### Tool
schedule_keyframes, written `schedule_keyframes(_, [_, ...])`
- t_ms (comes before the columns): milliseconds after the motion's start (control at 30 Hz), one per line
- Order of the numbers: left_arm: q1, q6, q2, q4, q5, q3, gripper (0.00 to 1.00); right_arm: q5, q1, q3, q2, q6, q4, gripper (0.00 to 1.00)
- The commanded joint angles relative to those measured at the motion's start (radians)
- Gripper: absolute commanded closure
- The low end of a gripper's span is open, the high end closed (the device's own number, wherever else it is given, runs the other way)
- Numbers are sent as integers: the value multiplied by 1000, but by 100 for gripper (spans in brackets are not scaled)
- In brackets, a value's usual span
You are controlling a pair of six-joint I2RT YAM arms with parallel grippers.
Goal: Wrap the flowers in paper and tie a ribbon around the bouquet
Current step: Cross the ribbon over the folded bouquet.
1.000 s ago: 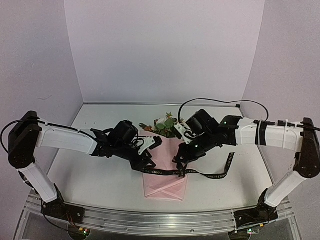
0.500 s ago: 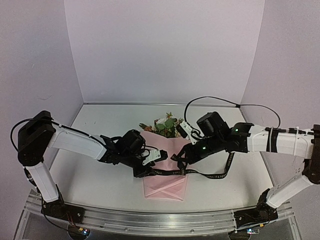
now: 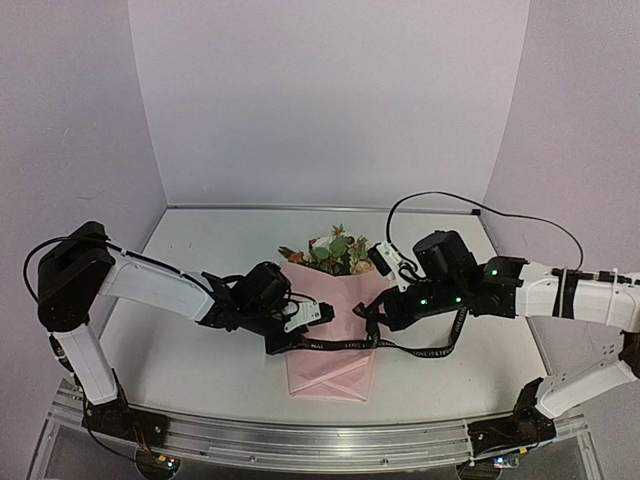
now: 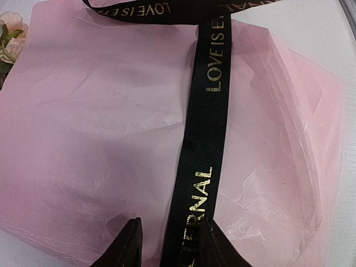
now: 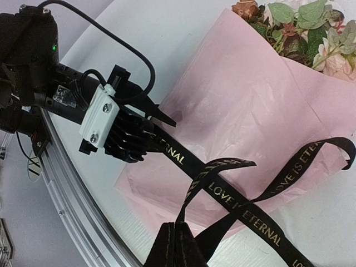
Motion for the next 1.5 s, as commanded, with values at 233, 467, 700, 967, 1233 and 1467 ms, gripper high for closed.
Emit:
schedule_keyframes(233, [8,-39,-8,175,-31,-38,100,-34,-6,-77,-38,-77,166,100])
schedule_keyframes(467, [61,-102,-20,206,58,-16,100,-193,-6,-104,22,-185,250,100])
schedule_keyframes(700, [127,-160,-34,214,164,8,100,-278,-6,-33,174,-202,291,100])
schedule_keyframes(967, [143,-173,-60,191,206,32,100,-228,-2,69,361,-151,329,100])
schedule_keyframes(1233, [154,-175,-78,166,227,55,100,-152,13,28,311,-121,487,100])
schedule_keyframes(1467, [157,-177,-81,168,228,47,100,-135,16,5,303,-94,528,100])
